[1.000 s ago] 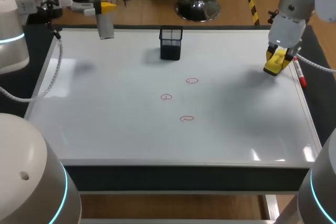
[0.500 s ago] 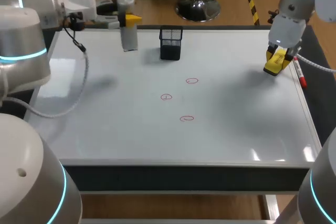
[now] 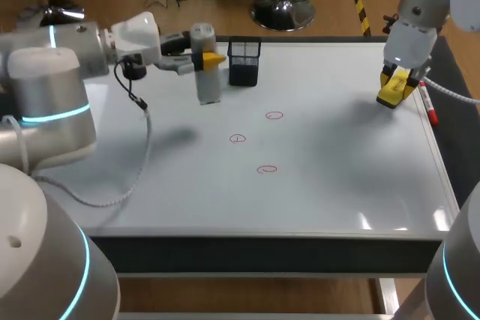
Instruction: Pick up the inspection probe, press it on each red-marked spot on the whiteboard one by one, put down the probe, pick up the eraser, and wipe off all the red marks.
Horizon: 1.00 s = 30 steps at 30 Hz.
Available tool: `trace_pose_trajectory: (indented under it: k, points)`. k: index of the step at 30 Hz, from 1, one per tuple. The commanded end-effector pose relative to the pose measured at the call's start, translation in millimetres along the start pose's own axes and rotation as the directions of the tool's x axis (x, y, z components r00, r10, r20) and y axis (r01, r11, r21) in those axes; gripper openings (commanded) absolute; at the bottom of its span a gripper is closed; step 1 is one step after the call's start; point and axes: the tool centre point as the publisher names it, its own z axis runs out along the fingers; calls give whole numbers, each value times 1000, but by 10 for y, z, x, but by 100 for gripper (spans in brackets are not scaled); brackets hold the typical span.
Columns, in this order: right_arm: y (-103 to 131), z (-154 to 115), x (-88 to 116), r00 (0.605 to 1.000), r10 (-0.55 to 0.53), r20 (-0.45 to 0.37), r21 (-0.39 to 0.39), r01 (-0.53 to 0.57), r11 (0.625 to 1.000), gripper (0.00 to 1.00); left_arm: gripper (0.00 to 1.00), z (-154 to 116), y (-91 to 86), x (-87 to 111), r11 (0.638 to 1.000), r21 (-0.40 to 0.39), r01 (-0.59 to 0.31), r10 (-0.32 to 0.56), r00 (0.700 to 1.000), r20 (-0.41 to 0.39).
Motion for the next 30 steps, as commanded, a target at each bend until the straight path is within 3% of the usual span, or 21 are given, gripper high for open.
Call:
trace_pose_trajectory:
  k: [1, 12, 30]
  points:
    - [-6, -6, -1, 1000, -2, -4, 2, 2, 1000, 0, 0, 87, 89, 146, 1000, 6, 9, -9, 1000, -8]
    - [-6, -6, -1, 1000, -2, -4, 2, 2, 1000, 0, 0, 223, 301, 359, 999, 6, 48, -48, 997, -61]
    - [-6, -6, -1, 1000, -2, -4, 2, 2, 1000, 0, 0, 381, 575, 454, 997, 11, 74, -72, 994, -81]
